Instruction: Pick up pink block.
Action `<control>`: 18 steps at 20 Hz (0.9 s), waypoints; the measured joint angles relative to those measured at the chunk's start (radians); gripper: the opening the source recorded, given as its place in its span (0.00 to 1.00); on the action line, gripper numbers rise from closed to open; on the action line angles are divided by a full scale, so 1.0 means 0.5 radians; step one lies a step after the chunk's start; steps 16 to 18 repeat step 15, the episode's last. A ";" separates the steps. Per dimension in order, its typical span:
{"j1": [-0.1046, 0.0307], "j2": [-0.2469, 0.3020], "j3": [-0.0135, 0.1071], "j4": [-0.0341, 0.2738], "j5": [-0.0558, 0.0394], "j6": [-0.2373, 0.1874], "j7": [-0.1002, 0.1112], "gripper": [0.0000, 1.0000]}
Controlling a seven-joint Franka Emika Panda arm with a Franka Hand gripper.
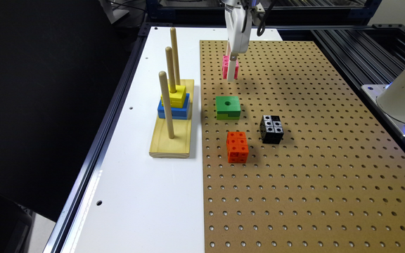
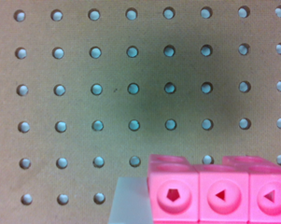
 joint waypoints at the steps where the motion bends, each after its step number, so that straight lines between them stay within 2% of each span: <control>1: 0.000 -0.033 0.000 0.000 0.000 -0.030 0.000 0.00; 6: 0.000 -0.211 0.002 -0.002 0.000 -0.215 0.000 0.00; 12: 0.000 -0.245 0.002 -0.002 0.001 -0.240 0.000 0.00; 15: 0.000 -0.337 0.003 0.000 0.001 -0.321 0.000 0.00; 18: 0.000 -0.337 0.003 0.000 0.001 -0.321 0.000 0.00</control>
